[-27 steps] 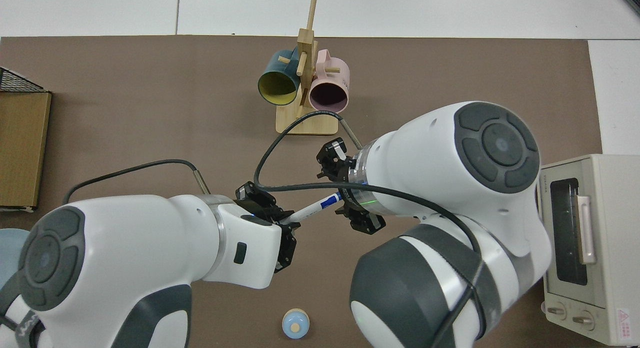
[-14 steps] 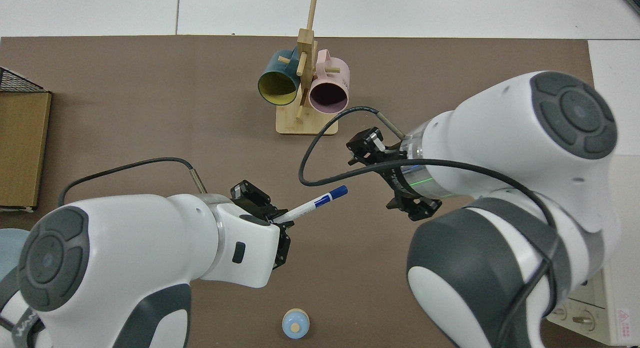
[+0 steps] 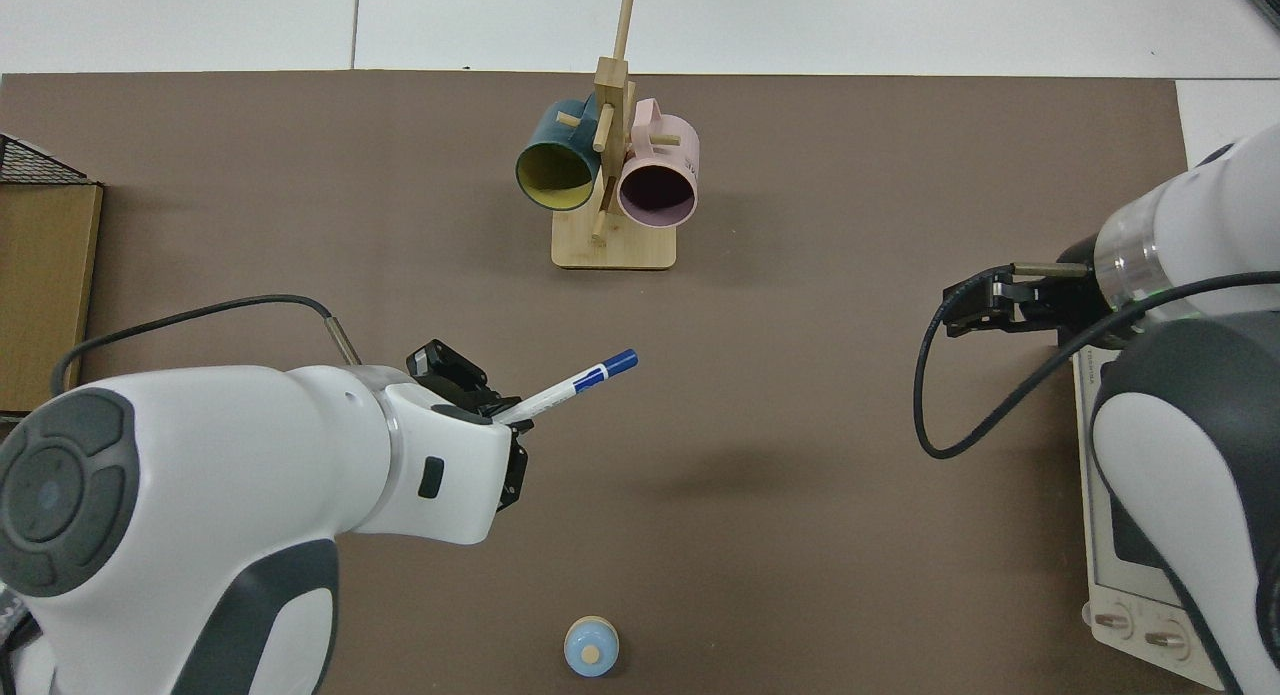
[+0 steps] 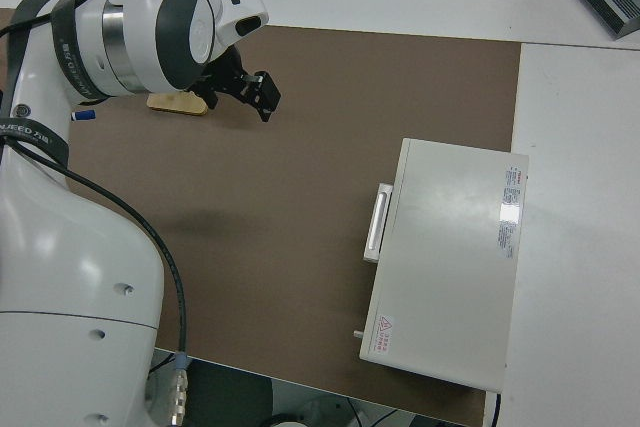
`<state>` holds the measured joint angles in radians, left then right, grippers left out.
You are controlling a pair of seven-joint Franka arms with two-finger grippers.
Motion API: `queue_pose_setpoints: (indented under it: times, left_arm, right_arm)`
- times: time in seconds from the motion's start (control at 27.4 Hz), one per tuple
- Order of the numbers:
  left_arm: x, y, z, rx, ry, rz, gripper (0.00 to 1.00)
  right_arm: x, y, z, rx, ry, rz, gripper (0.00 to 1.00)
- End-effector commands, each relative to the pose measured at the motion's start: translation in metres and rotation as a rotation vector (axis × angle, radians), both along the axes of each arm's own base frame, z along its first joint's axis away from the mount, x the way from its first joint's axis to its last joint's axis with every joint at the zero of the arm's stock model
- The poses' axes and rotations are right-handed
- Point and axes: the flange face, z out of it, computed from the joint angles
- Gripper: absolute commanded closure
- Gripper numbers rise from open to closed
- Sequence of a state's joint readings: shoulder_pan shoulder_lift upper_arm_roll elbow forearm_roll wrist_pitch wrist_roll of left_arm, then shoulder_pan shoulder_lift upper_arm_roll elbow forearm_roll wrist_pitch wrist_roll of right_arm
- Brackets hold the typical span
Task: Put markers into pen holder
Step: 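Open the right gripper and withdraw while the left gripper pulls the marker, then carry the marker with the left gripper past the table edge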
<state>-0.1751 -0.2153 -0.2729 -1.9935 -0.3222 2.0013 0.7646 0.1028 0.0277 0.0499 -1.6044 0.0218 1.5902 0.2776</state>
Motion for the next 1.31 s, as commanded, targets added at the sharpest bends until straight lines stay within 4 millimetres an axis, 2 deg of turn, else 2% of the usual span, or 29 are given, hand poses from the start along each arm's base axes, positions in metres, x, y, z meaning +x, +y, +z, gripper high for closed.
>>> queue_pose_setpoints:
  times: [0.0, 0.18, 0.33, 0.4, 0.62, 0.73, 0.98, 1.09, 1.2, 1.28]
  left_arm:
    - [0.003, 0.024, 0.002, 0.079, -0.012, 0.004, 1.0]
    - [0.012, 0.048, 0.013, 0.204, -0.053, -0.034, 1.0]
    - [0.023, 0.084, 0.021, 0.307, -0.067, -0.077, 1.0]
    - [0.028, 0.102, 0.025, 0.383, -0.078, -0.115, 1.0]
    - [0.04, 0.15, 0.03, 0.578, -0.084, -0.127, 1.0]
    - [0.044, 0.164, 0.035, 0.68, -0.102, -0.179, 1.0]
    - [0.065, 0.23, 0.042, 0.813, -0.094, -0.257, 1.0]
    - [0.074, 0.249, 0.049, 0.846, -0.114, -0.31, 1.0]
    - [0.082, 0.283, 0.055, 0.869, -0.13, -0.359, 1.0]
    - [0.087, 0.294, 0.06, 0.884, -0.156, -0.397, 1.0]
  right_arm:
    - [-0.005, -0.015, 0.006, -0.023, 0.002, 0.054, 0.0]
    - [-0.009, -0.023, 0.008, -0.021, 0.043, 0.058, 0.0]
    - [-0.008, -0.033, 0.018, -0.018, 0.031, 0.071, 0.0]
    - [-0.006, -0.044, 0.02, -0.007, 0.019, 0.077, 0.0]
    - [-0.009, -0.053, 0.022, 0.004, -0.004, 0.075, 0.0]
    - [-0.011, -0.053, 0.018, 0.002, -0.027, 0.076, 0.0]
    - [-0.011, -0.053, 0.018, 0.003, -0.031, 0.062, 0.0]
    - [-0.01, -0.052, 0.018, 0.003, -0.034, 0.064, 0.0]
    - [-0.01, -0.053, 0.018, 0.003, -0.034, 0.062, 0.0]
    - [-0.01, -0.054, 0.018, 0.003, -0.034, 0.06, 0.0]
